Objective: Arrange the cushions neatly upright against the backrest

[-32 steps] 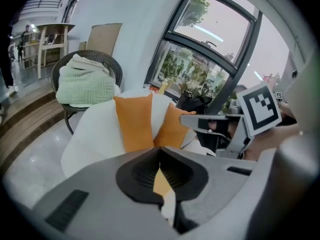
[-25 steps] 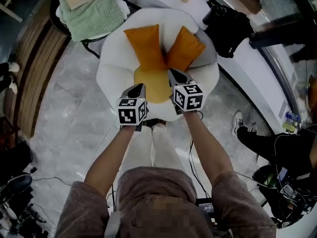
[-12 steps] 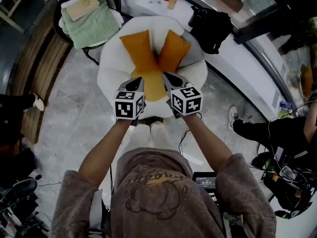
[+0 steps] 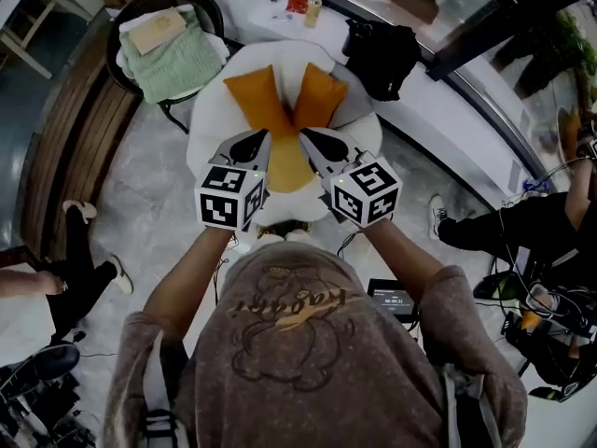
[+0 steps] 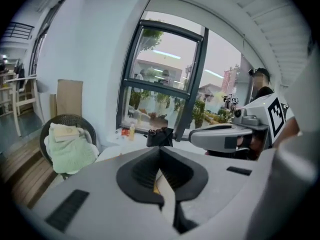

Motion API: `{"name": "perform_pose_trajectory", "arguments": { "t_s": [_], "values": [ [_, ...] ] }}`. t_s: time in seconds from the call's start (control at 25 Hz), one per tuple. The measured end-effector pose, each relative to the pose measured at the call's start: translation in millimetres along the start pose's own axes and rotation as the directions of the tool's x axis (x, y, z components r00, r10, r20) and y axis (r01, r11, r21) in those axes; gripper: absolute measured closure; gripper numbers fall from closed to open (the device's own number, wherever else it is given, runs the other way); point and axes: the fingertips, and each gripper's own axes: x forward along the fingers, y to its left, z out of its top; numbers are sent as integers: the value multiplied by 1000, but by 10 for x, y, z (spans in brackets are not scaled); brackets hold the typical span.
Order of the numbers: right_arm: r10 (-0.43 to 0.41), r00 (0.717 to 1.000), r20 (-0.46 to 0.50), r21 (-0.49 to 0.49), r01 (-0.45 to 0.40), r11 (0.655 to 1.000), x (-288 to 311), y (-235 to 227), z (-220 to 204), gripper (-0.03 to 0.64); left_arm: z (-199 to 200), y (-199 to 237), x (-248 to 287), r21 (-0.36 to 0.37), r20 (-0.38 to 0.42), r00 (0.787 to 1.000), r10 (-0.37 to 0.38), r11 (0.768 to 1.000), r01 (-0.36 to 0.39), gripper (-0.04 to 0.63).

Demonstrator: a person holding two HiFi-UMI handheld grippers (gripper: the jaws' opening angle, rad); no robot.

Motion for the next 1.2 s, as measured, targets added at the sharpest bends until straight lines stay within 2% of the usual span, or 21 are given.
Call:
{"name": "perform_pose_trajectory", "arguments": {
  "t_s": [0.16, 0.4, 0.68, 0.88, 1.2],
  "values": [
    [26, 997, 69, -87, -20, 996, -198, 247, 272, 598, 299, -173, -219, 59, 80, 996, -32, 998, 28, 591],
    [48, 989, 140, -140, -28, 990, -452, 541, 470, 598, 518, -411, -475, 139, 149, 987, -60, 990, 39, 591],
    [36, 979, 199, -159, -4, 987, -572, 567, 533, 598, 502, -501, -556, 148, 180, 981, -67, 988, 40, 591],
    [44, 979, 199, -169, -10, 985, -589, 568, 518, 598, 474, -535, -586, 146, 198, 978, -60, 989, 31, 591],
    [31, 980, 195, -174, 3, 985, -647, 558, 537, 598, 445, -523, -584, 132, 178, 982, -69, 990, 45, 591]
  ]
}}
